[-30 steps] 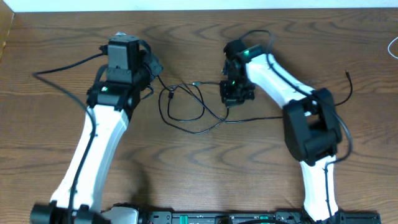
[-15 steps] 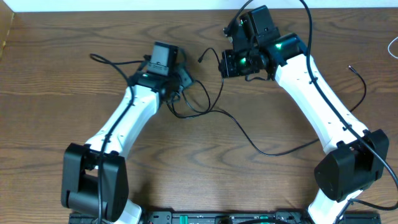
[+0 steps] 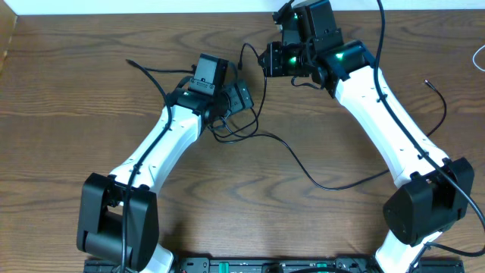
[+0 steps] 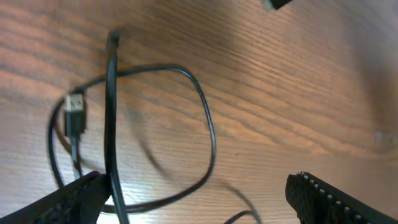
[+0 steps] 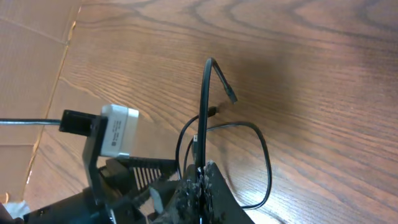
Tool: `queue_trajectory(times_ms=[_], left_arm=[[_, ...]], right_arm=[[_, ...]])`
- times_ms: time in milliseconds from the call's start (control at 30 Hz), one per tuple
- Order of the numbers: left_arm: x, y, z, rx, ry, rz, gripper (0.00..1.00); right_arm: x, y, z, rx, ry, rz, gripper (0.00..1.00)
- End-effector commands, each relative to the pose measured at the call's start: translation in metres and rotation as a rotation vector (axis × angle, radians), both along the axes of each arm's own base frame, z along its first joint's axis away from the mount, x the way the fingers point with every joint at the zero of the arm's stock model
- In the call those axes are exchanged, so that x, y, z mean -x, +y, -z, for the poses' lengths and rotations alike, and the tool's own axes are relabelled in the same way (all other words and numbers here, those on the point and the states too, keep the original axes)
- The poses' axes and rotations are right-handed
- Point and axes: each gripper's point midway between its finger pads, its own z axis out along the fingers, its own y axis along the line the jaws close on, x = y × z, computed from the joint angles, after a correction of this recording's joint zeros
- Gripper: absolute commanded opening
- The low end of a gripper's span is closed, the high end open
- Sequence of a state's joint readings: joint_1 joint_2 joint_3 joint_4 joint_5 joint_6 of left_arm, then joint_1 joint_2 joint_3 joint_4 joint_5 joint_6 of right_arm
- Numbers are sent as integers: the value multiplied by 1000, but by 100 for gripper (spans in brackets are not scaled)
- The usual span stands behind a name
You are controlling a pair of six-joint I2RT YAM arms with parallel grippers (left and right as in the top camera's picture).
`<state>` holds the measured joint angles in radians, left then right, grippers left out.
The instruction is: Untangle cables
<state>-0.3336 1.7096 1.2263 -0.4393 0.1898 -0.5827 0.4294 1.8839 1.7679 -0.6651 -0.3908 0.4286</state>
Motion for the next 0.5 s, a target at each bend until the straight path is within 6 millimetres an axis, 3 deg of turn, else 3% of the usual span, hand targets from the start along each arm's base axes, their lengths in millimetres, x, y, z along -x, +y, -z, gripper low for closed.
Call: queue_trajectory(times_ms=[0,167,267,467], left_arm=[[-10,15,-33,-48,-129,128,94],[-11,20,-73,24,-267,283,95],[-2,7,-92,92,-340,432,96],[17,-29,-90,161,-350,611,97]], right_arm=[[-5,-10,-11,-34,5,35,1],[-13,-18,-18,-90,15,57,1],[-16,-20,-25,-138,16,52,1],[-11,-17,-36,-229,42,-14,1]])
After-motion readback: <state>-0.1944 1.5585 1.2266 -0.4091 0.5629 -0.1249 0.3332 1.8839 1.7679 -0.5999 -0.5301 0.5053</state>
